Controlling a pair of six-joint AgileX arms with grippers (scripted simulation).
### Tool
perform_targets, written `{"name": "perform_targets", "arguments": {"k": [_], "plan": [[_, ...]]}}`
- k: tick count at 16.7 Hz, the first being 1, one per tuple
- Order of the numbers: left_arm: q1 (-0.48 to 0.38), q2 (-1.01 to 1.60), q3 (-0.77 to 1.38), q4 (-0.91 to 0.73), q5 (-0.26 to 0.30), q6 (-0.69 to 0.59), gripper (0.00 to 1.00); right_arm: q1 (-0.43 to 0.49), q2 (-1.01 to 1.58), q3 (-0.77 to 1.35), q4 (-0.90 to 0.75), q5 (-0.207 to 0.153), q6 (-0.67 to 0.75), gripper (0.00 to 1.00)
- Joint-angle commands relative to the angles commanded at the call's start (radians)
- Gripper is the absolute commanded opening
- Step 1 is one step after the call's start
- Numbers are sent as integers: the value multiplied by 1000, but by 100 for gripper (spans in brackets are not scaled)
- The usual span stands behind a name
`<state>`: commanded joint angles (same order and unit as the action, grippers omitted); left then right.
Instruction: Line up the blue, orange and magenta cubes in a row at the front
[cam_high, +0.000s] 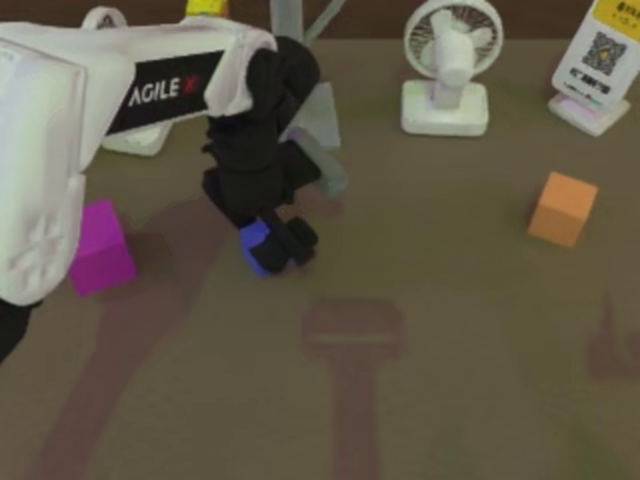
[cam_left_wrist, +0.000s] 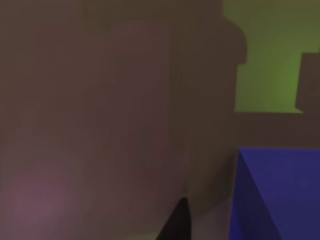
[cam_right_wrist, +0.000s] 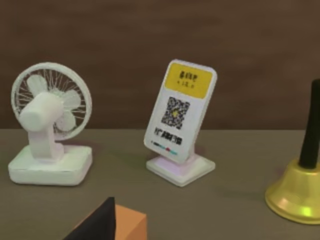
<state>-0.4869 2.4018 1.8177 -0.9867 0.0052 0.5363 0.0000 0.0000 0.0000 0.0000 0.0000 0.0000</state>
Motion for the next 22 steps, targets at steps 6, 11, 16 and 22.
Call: {"name": "perform_targets", "arguments": {"k": [6, 11, 16, 22], "plan": [[0, 0, 0, 0, 0, 0, 0, 0, 0, 0, 0, 0, 0, 100], [0, 0, 0, 0, 0, 0, 0, 0, 0, 0, 0, 0, 0, 100], [7, -50, 67, -89, 12, -10, 0, 0, 0, 0, 0, 0, 0, 100], [19, -93, 186, -254, 14, -11, 0, 0, 0, 0, 0, 0, 0, 100]]}}
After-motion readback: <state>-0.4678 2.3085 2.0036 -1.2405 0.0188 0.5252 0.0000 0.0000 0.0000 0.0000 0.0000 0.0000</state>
